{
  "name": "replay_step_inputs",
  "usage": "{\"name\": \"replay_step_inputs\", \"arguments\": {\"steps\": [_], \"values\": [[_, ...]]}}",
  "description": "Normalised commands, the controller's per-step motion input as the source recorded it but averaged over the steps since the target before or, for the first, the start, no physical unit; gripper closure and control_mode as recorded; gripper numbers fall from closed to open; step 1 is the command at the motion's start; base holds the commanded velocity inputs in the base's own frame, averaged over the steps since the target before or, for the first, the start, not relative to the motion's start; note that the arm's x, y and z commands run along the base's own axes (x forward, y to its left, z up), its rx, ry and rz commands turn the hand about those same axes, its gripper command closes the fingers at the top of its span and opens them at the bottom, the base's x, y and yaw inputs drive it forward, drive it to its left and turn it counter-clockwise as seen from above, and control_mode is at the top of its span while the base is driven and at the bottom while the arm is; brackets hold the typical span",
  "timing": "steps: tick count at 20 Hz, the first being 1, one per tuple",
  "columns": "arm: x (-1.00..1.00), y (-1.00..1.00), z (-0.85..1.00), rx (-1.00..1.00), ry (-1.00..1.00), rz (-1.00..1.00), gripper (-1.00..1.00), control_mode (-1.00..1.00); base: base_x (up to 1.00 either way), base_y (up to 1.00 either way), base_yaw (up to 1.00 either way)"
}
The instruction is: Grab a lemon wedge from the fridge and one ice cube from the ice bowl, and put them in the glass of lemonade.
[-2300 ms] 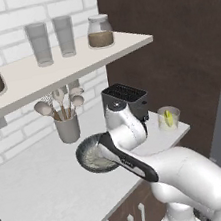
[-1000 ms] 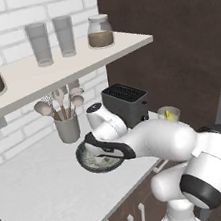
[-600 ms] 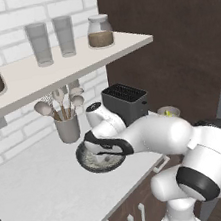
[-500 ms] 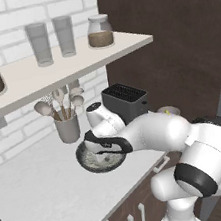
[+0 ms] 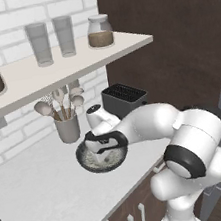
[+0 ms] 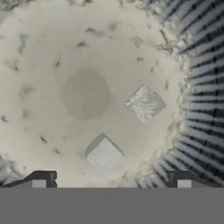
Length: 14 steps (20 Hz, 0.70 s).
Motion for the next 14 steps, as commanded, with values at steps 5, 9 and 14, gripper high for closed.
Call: {"name": "replay_step_inputs", "arguments": {"steps": [5, 9, 14], "values": [[0.05, 0.0, -0.16, 0.0, 0.03, 0.0, -1.0, -1.0, 0.0, 0.0, 0.0], [0.14, 0.02, -0.12, 0.0, 0.04, 0.0, -1.0, -1.0, 0.0, 0.0, 0.0], [0.18, 0.03, -0.14, 0.0, 0.04, 0.0, -1.0, -1.0, 0.0, 0.0, 0.0]]}}
